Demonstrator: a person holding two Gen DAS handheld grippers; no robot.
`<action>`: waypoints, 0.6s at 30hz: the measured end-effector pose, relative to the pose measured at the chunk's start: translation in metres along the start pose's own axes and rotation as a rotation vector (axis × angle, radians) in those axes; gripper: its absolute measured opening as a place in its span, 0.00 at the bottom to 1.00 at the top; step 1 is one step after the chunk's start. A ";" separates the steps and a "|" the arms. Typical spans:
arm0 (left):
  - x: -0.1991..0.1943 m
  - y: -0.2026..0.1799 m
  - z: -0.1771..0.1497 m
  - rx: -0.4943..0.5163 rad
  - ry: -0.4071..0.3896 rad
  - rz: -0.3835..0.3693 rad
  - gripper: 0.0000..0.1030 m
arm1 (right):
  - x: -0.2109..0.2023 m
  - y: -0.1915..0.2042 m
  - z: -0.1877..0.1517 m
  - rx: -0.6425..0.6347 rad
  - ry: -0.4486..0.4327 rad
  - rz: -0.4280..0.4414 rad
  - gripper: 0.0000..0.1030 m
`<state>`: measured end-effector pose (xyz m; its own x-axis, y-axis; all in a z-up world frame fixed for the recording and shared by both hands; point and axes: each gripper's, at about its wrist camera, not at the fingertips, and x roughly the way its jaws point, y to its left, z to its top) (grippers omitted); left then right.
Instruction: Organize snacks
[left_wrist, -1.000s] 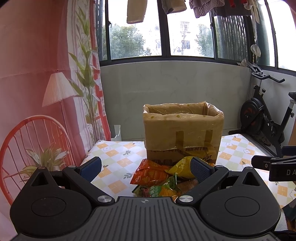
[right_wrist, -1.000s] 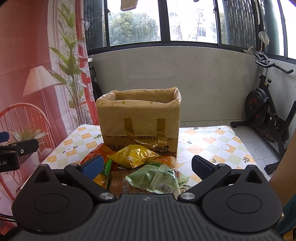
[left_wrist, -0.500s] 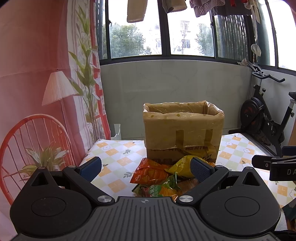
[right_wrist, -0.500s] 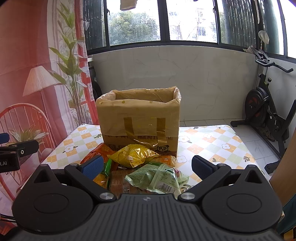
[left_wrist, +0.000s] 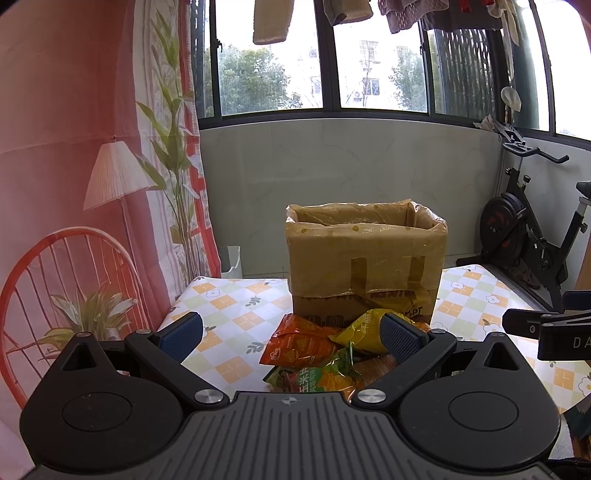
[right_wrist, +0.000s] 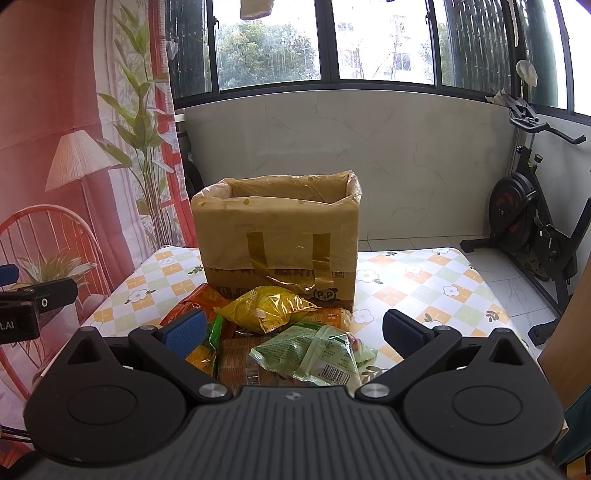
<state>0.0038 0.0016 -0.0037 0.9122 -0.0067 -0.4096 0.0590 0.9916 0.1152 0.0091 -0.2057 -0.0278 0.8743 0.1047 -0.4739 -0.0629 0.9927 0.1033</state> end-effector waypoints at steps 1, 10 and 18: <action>0.000 0.000 0.000 0.000 0.000 0.000 1.00 | 0.000 0.000 0.000 0.000 0.000 0.000 1.00; 0.000 0.000 0.000 0.000 0.000 0.000 1.00 | 0.000 0.000 0.000 0.000 0.000 0.001 1.00; 0.000 0.003 0.000 -0.006 0.003 0.000 1.00 | 0.000 -0.001 0.001 0.000 0.000 0.000 1.00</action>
<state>0.0044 0.0042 -0.0035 0.9112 -0.0061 -0.4120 0.0562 0.9924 0.1096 0.0097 -0.2067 -0.0269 0.8744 0.1051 -0.4737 -0.0633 0.9926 0.1034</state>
